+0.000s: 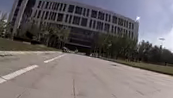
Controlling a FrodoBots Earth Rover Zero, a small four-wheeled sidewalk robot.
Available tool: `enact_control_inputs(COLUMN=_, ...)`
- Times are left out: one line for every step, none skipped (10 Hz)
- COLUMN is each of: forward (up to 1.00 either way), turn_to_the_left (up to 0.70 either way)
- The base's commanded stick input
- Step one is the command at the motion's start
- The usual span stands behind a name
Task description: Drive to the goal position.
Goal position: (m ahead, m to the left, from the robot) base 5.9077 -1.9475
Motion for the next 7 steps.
enact_control_inputs(forward=0.50, turn_to_the_left=0.00)
enact_control_inputs(forward=0.50, turn_to_the_left=0.00)
enact_control_inputs(forward=0.50, turn_to_the_left=0.00)
enact_control_inputs(forward=0.50, turn_to_the_left=0.00)
enact_control_inputs(forward=0.50, turn_to_the_left=0.00)
enact_control_inputs(forward=0.50, turn_to_the_left=0.00)
enact_control_inputs(forward=0.50, turn_to_the_left=0.00)
